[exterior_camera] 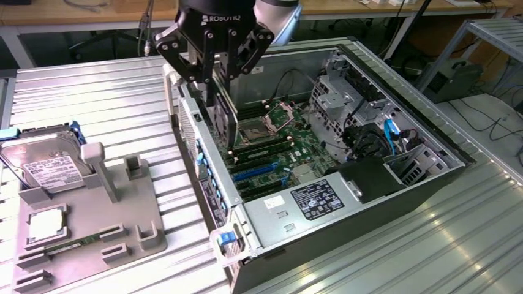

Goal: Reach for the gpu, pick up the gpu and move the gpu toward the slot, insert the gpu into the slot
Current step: 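Pick up the gpu and move the gpu toward the slot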

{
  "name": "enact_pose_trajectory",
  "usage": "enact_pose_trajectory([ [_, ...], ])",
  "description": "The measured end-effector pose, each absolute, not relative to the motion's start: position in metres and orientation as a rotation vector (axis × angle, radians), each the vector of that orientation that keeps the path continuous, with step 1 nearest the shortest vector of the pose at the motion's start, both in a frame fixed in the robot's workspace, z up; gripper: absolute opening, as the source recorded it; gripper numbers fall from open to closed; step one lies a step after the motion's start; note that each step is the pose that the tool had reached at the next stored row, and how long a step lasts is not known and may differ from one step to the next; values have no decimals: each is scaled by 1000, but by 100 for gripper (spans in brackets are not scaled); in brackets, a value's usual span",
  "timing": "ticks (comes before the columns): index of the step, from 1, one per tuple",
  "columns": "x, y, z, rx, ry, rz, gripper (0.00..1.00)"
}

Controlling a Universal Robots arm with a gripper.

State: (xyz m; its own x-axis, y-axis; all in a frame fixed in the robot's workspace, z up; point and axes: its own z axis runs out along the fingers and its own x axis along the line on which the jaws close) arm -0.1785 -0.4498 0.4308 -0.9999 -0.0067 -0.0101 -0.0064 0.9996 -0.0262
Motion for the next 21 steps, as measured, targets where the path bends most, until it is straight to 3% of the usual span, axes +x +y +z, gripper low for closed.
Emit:
enact_pose_trajectory([
  [21, -141, -450, 431, -10, 3131, -41, 27],
])
